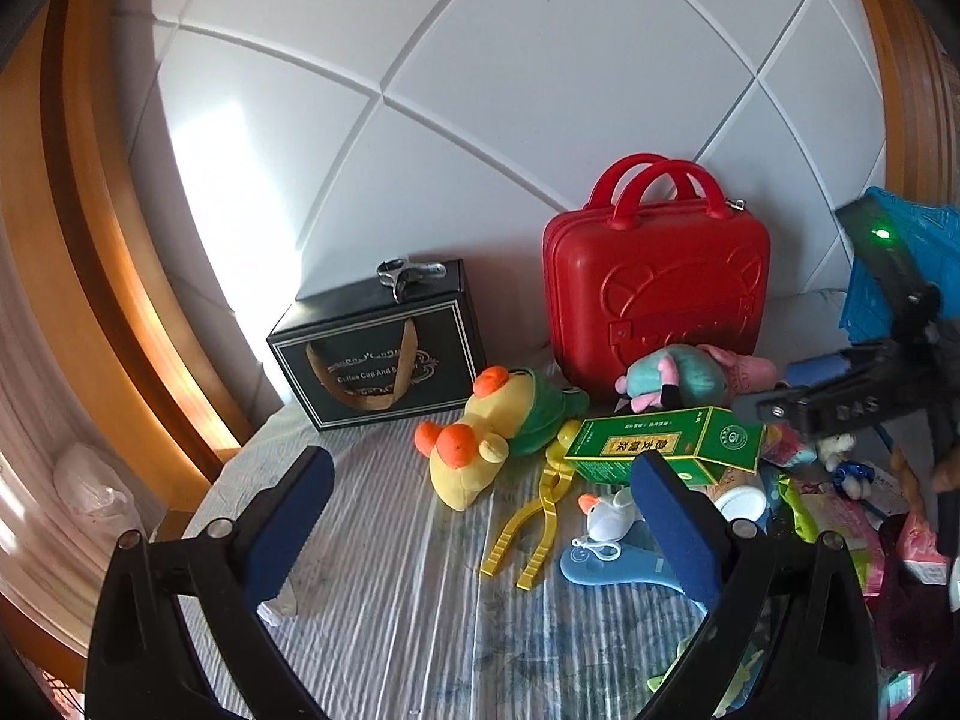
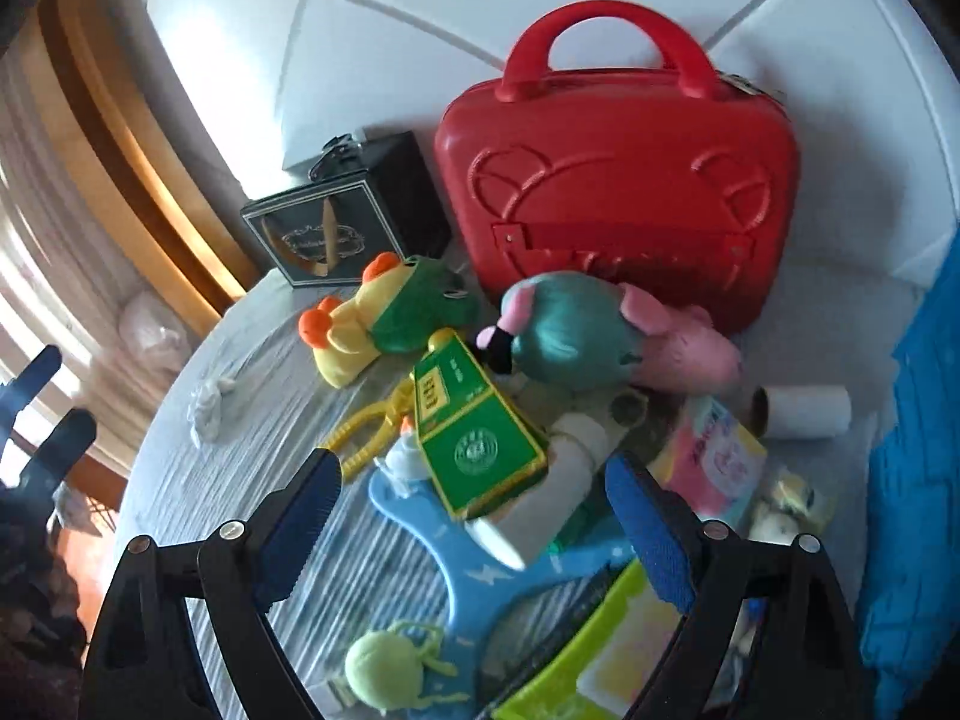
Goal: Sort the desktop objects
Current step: 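Move both tools back over the pile toward the green box and white bottle, then grasp the white plastic bottle with the right tool while the left grasps the green medicine box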
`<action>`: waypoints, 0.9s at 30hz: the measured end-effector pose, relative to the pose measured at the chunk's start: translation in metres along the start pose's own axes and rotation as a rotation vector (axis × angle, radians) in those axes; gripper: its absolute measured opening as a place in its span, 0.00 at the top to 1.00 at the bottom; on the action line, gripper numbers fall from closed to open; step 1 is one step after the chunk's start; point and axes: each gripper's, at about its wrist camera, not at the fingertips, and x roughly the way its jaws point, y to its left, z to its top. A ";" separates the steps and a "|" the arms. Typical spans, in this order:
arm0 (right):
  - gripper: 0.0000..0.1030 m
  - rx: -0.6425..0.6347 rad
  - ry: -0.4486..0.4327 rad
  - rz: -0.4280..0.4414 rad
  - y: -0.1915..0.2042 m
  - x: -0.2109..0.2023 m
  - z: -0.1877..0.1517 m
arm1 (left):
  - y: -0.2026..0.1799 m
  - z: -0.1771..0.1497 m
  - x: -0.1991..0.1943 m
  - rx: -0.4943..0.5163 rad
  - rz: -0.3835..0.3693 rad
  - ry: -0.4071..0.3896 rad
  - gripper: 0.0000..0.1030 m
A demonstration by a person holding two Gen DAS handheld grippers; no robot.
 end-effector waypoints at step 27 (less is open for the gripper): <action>0.39 0.501 0.299 0.023 -0.093 0.126 -0.026 | 0.010 -0.020 0.081 -0.020 -0.016 0.121 0.02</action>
